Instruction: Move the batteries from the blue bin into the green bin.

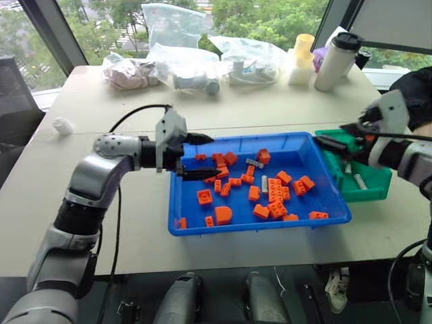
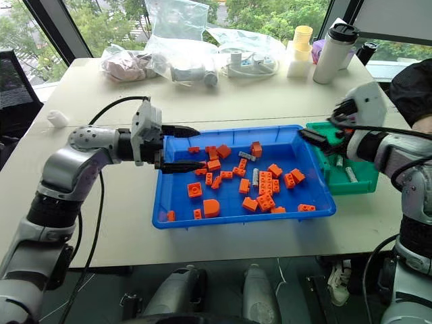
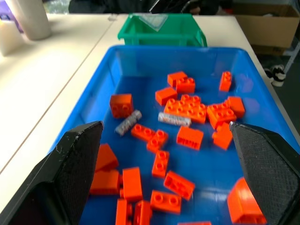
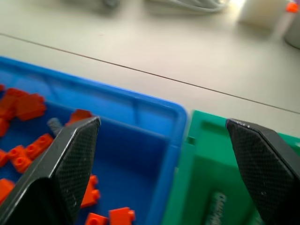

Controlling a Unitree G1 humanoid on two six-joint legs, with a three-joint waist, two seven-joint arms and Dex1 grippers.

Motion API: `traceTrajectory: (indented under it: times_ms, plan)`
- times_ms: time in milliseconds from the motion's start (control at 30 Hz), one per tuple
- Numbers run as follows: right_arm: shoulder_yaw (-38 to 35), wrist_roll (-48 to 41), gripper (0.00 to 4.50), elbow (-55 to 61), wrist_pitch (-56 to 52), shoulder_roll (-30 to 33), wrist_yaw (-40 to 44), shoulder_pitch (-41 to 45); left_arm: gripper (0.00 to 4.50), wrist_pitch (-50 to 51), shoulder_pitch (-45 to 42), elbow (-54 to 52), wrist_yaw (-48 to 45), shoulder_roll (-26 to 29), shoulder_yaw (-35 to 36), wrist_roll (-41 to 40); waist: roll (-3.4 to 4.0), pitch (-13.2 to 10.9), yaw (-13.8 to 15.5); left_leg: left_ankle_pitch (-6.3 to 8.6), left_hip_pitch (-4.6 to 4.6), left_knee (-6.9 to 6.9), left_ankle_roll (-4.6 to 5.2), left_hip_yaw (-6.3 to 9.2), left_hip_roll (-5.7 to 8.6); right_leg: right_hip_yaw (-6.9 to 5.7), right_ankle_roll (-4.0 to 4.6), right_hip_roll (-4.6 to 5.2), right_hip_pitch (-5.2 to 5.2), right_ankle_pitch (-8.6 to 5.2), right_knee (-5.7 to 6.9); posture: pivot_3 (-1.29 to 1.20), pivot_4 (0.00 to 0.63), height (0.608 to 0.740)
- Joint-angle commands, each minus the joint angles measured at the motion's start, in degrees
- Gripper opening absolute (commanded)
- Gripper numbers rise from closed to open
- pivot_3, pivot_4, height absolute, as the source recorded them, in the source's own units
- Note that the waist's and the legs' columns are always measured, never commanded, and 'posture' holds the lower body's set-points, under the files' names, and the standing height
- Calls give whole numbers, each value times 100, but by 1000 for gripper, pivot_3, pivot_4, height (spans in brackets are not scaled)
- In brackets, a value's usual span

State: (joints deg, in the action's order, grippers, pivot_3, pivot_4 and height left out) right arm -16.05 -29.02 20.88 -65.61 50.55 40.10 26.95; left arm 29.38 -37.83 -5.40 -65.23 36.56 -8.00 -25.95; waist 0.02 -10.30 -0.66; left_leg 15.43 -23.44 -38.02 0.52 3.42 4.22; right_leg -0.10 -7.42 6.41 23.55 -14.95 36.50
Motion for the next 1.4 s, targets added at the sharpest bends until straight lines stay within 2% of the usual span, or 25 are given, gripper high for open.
traceTrajectory:
  times_ms: [33,300,567,633,1167,1267,1333,1367,1400]
  plan:
    - [869,226,4421,544,1346,721,1211,-630,4500,290,157,-586,-216,383,251,-282,-3,-1,45,5,-2,-1,9,5,1,-5,-2,1,-4,-2,-4,0,150,740]
    - [2125,905,4421,-1100,3289,689,2504,52,4500,552,616,-1351,-483,1124,273,-369,-6,-4,-13,9,2,-11,13,1,7,-1,-19,5,-14,8,-17,0,150,740]
    - [3089,1836,4421,-2616,4637,69,3195,1035,4500,694,718,-1603,-198,1165,386,-426,-5,-5,-2,2,2,-6,1,0,4,-1,-18,3,-10,8,-18,0,150,740]
    - [3198,1961,4421,-2899,4792,-84,3302,1183,4500,739,791,-1666,-143,1215,451,-446,-5,-5,0,-13,1,-7,-25,0,4,-1,-18,3,-10,8,-17,0,150,740]
    - [3665,2962,4421,-4282,5747,-698,3748,1681,4500,726,946,-1764,94,1237,455,-443,-5,-5,-4,-14,1,-6,-29,2,5,0,-17,2,-7,8,-16,0,150,740]
    - [3653,3061,3526,-4343,5800,-722,3780,1683,4500,710,942,-1761,95,1235,435,-425,-5,-4,0,-15,1,-7,-29,1,6,0,-18,3,-9,8,-16,0,150,740]
    - [3642,3096,2532,-4333,5788,-728,3797,1668,4500,696,940,-1748,97,1234,433,-415,-5,-4,-5,-15,1,-7,-29,2,6,0,-17,3,-9,8,-16,0,150,740]
    - [3634,3105,2184,-4305,5769,-728,3800,1651,4500,688,938,-1744,95,1235,432,-412,-5,-4,-6,-15,2,-7,-29,2,6,0,-17,3,-9,8,-16,0,150,740]
    - [3628,3111,2197,-4285,5755,-728,3801,1639,4500,683,938,-1740,95,1237,431,-411,-5,-4,-7,-15,2,-7,-29,2,5,0,-17,2,-9,8,-15,0,150,740]
